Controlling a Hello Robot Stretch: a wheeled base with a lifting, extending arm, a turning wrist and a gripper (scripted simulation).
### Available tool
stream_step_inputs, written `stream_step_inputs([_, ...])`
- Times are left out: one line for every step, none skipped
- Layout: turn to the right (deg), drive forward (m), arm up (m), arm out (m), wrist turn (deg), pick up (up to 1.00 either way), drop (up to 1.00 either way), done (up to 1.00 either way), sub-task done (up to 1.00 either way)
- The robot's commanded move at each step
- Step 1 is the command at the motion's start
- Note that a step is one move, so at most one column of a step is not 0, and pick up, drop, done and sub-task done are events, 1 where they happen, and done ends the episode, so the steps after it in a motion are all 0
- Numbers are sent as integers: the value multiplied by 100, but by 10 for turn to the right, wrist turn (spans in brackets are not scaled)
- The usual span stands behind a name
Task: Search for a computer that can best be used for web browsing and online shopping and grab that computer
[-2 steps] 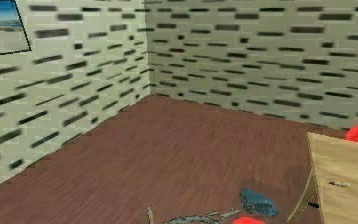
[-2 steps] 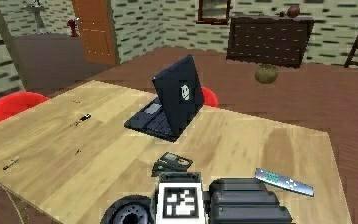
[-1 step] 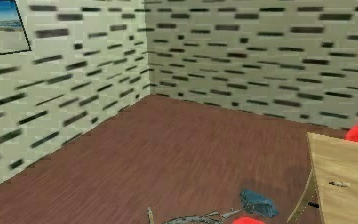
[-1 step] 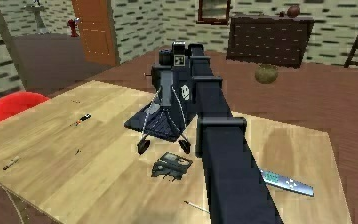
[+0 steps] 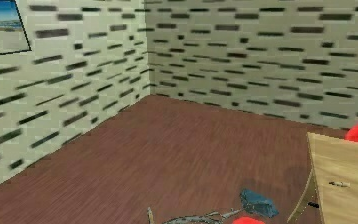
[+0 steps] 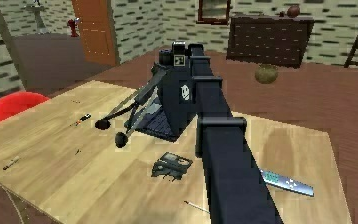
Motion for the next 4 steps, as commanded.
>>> stream_step_inputs([0, 0, 0, 0, 450, 0, 0, 0, 0])
stream_step_inputs([0, 0, 0, 0, 450, 0, 0, 0, 0])
stream_step_inputs([0, 0, 0, 0, 450, 0, 0, 0, 0])
stream_step_inputs([0, 0, 0, 0, 60, 0, 0, 0, 0])
